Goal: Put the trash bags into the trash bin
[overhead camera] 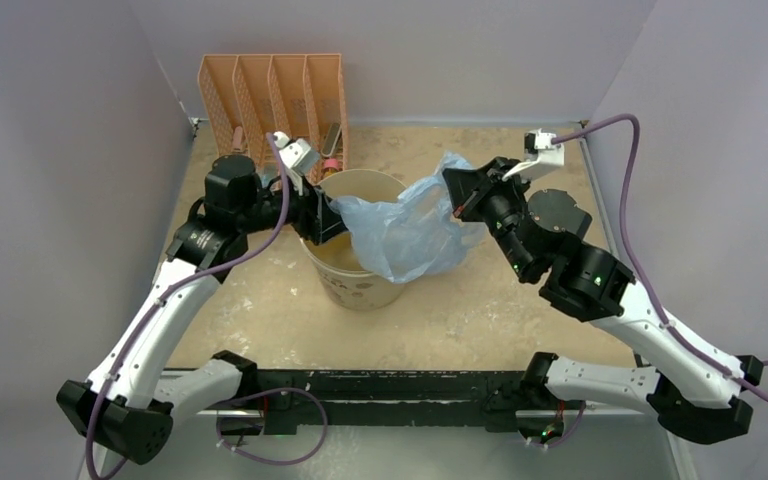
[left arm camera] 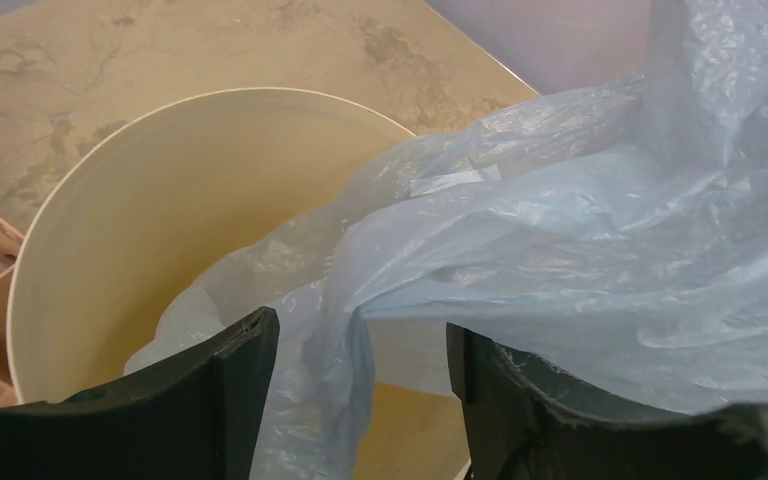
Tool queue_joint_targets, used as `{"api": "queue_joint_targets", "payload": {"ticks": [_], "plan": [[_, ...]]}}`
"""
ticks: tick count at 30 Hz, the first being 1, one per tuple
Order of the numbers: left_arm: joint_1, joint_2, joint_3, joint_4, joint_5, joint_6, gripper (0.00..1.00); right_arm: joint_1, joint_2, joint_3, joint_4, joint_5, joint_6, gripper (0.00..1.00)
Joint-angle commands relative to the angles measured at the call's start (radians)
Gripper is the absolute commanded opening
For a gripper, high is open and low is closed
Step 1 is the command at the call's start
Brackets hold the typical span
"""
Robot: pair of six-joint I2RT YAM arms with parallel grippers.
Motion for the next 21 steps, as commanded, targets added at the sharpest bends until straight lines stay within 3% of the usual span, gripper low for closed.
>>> {"api": "queue_joint_targets", "payload": {"ticks": [1, 7, 13, 16, 21], "plan": [[0.007, -0.048, 0.023, -0.055, -0.068, 0.045, 0.64, 0.002, 0.037, 0.033, 0.072, 0.042, -0.017, 0.0], [0.006, -0.202, -0.042, -0.071, 0.009, 0.134, 0.72, 0.002, 0.081, 0.057, 0.063, 0.031, -0.02, 0.0], [0.005, -0.376, -0.169, 0.037, 0.147, 0.23, 0.83, 0.001, 0.105, 0.06, 0.083, -0.016, -0.025, 0.0], [0.005, -0.405, -0.194, 0.084, 0.219, 0.232, 0.85, 0.001, 0.119, 0.067, 0.086, -0.038, -0.02, 0.0], [0.005, -0.397, -0.216, 0.146, 0.202, 0.256, 0.85, 0.001, 0.122, 0.067, 0.093, -0.081, -0.019, 0.0]]}}
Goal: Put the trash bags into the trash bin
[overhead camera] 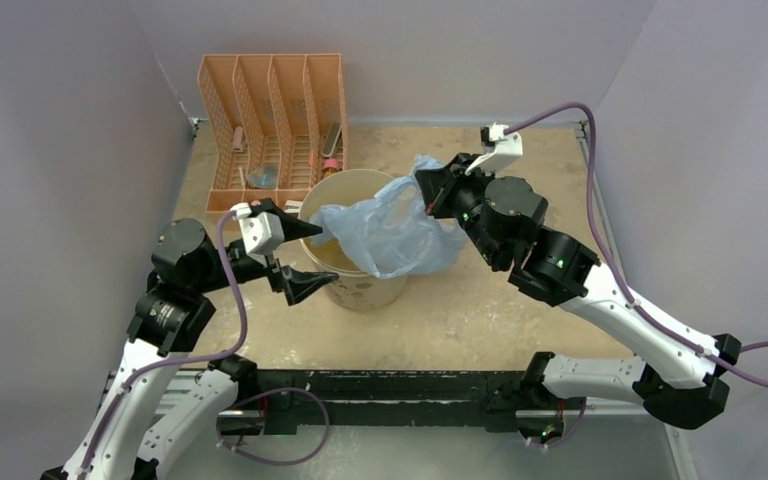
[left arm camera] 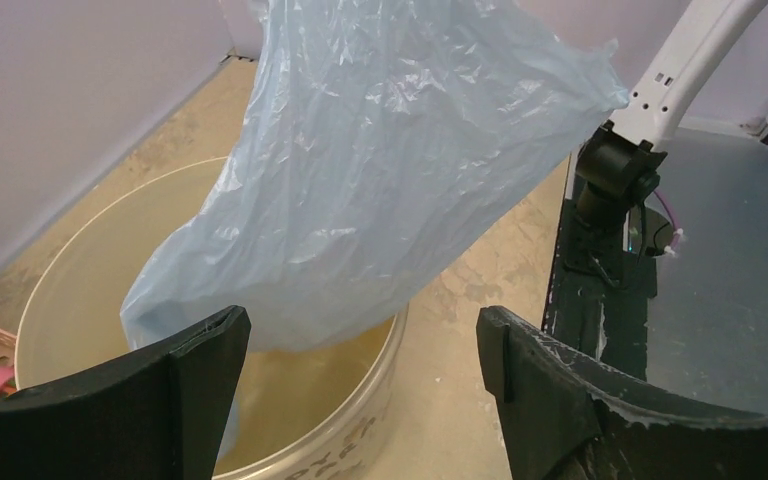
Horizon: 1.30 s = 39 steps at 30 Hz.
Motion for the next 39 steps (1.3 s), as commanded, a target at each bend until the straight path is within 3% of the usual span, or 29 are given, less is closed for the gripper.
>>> {"api": "queue_joint_targets", "payload": {"ticks": [1, 9, 15, 16, 19, 21, 23, 28, 39], "plan": [[0.005, 0.012, -0.04, 0.144, 0.041, 0.038, 0.85, 0.0, -0.008, 0.042, 0.062, -0.044, -0.009, 0.0], [0.004, -0.021, -0.178, 0.438, -0.018, -0.024, 0.88, 0.001, -0.004, 0.029, 0.077, -0.089, -0.007, 0.0], [-0.008, 0.041, -0.221, 0.603, 0.034, -0.1, 0.88, 0.001, 0.008, 0.025, 0.095, -0.12, -0.001, 0.0], [-0.016, 0.063, -0.214, 0.611, 0.052, -0.105, 0.84, 0.001, 0.009, 0.025, 0.1, -0.131, 0.001, 0.0], [-0.054, 0.146, -0.148, 0.572, 0.07, -0.1, 0.41, 0.001, 0.012, 0.025, 0.117, -0.16, 0.001, 0.0], [-0.071, 0.196, -0.097, 0.503, 0.027, -0.092, 0.19, 0.001, 0.015, 0.034, 0.117, -0.176, -0.008, 0.0], [-0.073, 0.209, -0.082, 0.464, -0.065, -0.098, 0.03, 0.001, 0.02, 0.044, 0.113, -0.194, -0.015, 0.0], [-0.068, 0.206, -0.082, 0.41, -0.35, -0.168, 0.0, 0.002, 0.033, 0.072, 0.12, -0.247, -0.039, 0.0], [-0.009, 0.221, -0.08, 0.224, -0.495, -0.246, 0.0, 0.002, 0.142, 0.202, 0.09, -0.263, -0.059, 0.0]]}}
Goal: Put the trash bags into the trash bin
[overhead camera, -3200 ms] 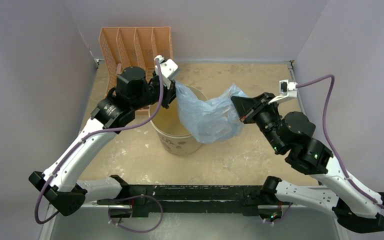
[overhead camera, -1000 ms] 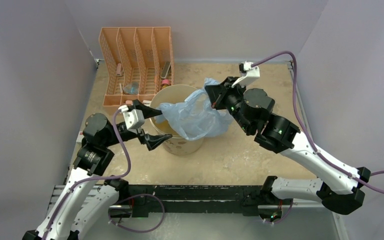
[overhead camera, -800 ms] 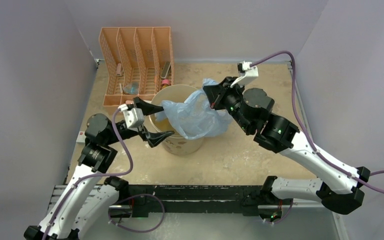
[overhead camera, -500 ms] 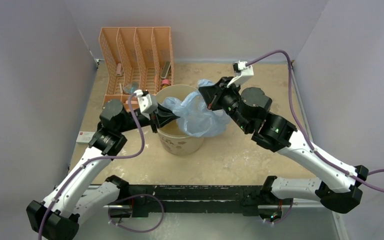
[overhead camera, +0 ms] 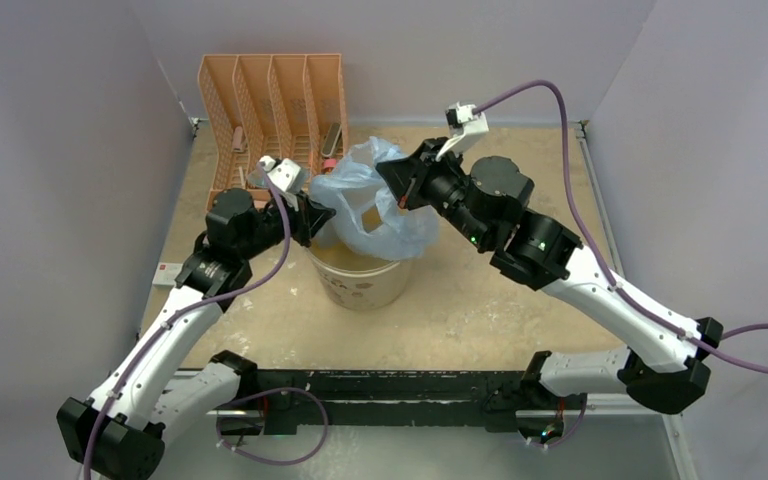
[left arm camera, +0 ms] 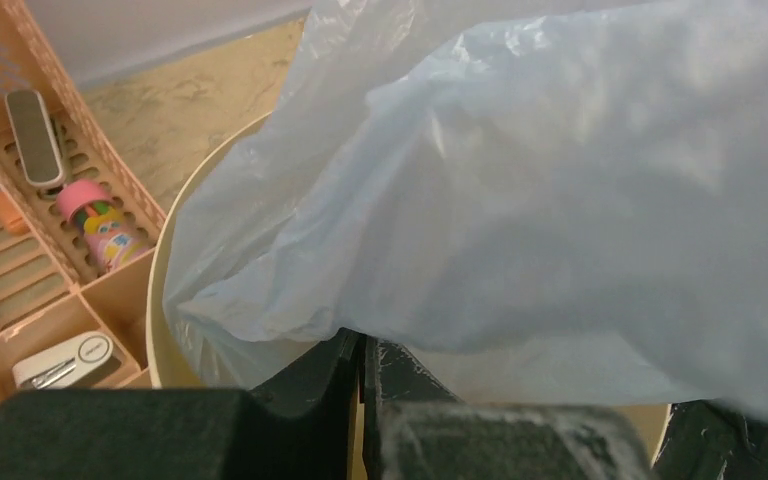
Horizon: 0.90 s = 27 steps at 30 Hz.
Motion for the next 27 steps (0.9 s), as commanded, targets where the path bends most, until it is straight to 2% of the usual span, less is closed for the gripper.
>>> {"api": "queue_joint_targets", "payload": {"ticks": [1, 4, 6, 9, 11, 13, 16, 20, 23, 27], "plan": [[0.012, -0.045, 0.008, -0.048, -0.073, -0.059, 0.0, 0.001, 0.049, 0.103, 0.022, -0.006, -0.031, 0.0], [0.012, -0.07, 0.012, -0.073, 0.004, -0.043, 0.01, 0.0, 0.098, 0.142, 0.011, -0.019, -0.037, 0.0], [0.012, -0.092, 0.02, -0.108, 0.03, -0.035, 0.21, 0.001, 0.132, 0.161, 0.012, -0.005, -0.043, 0.0], [0.012, -0.142, 0.038, -0.168, 0.023, -0.026, 0.44, 0.001, 0.187, 0.219, -0.02, 0.015, -0.049, 0.0], [0.012, -0.187, 0.038, -0.191, 0.03, -0.025, 0.56, 0.0, 0.207, 0.232, -0.016, 0.036, -0.05, 0.0], [0.012, -0.231, 0.041, -0.221, 0.029, -0.029, 0.64, 0.0, 0.226, 0.25, -0.013, 0.04, -0.052, 0.0], [0.012, -0.29, 0.038, -0.267, 0.022, -0.048, 0.7, 0.0, 0.257, 0.278, -0.015, 0.054, -0.049, 0.0], [0.012, -0.354, 0.019, -0.314, 0.063, -0.072, 0.72, -0.003, 0.294, 0.304, -0.012, 0.072, -0.041, 0.0], [0.012, -0.398, 0.0, -0.296, 0.158, -0.109, 0.73, -0.007, 0.324, 0.33, -0.014, 0.072, -0.039, 0.0], [0.012, -0.416, -0.07, -0.172, 0.323, -0.206, 0.73, -0.01, 0.364, 0.376, -0.01, 0.052, -0.035, 0.0]]}}
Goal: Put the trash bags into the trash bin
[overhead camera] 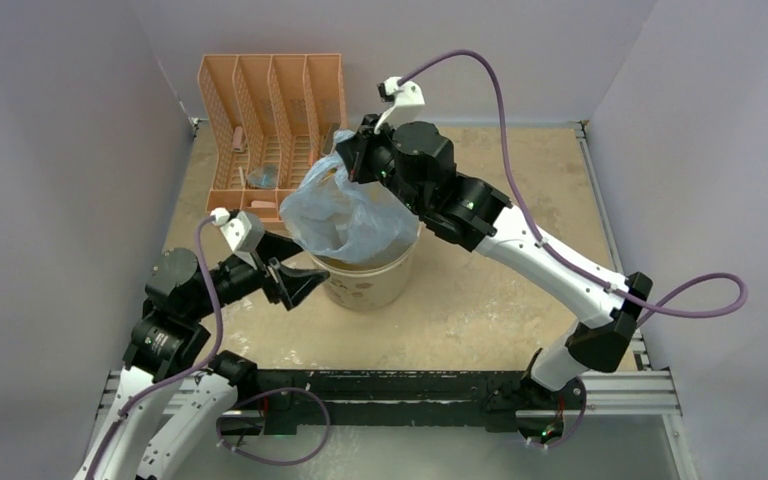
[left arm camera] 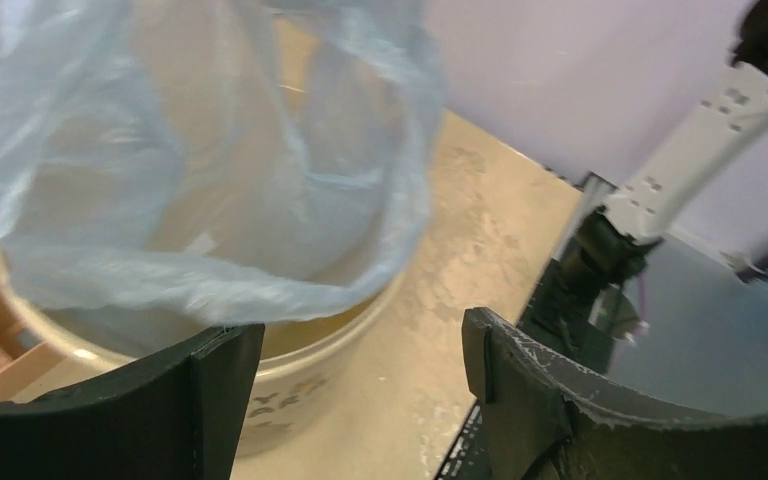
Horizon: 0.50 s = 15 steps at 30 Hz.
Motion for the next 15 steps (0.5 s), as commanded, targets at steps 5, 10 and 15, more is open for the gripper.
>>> {"api": "queue_joint_targets", "payload": {"ticks": [5, 10, 15], "plan": [[0.005, 0.024, -0.133, 0.246, 0.179, -0.186, 0.72, -0.008, 0.055, 0.121, 0.031, -0.035, 0.002, 0.0], [0.004, 0.042, -0.165, 0.305, 0.09, -0.216, 0.72, -0.007, 0.056, 0.114, 0.037, -0.07, 0.013, 0.0], [0.004, 0.151, -0.107, 0.344, 0.048, -0.202, 0.59, -0.007, 0.022, 0.035, 0.059, -0.106, 0.025, 0.0]]}}
